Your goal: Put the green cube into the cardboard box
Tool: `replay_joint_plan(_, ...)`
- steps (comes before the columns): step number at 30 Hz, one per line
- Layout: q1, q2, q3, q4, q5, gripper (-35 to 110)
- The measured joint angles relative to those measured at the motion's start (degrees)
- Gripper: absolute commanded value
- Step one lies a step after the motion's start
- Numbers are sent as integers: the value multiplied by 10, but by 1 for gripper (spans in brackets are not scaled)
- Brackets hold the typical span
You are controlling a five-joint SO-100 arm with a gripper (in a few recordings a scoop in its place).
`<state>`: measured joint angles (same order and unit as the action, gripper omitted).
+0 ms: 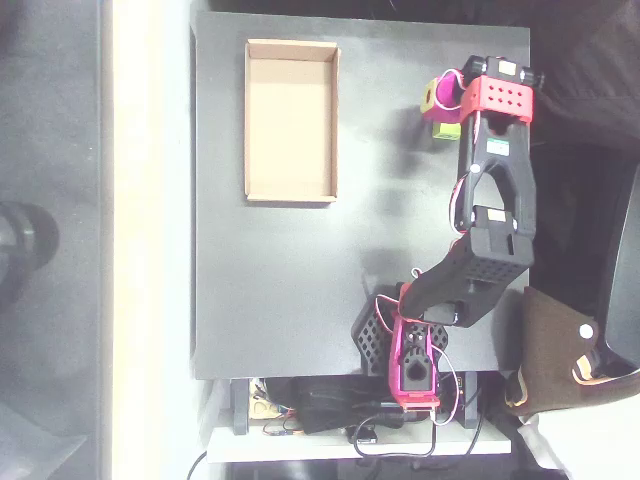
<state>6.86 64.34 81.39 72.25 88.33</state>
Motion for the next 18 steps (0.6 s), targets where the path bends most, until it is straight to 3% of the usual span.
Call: replay_joint_plan(18, 5, 2, 13, -4, -2, 31)
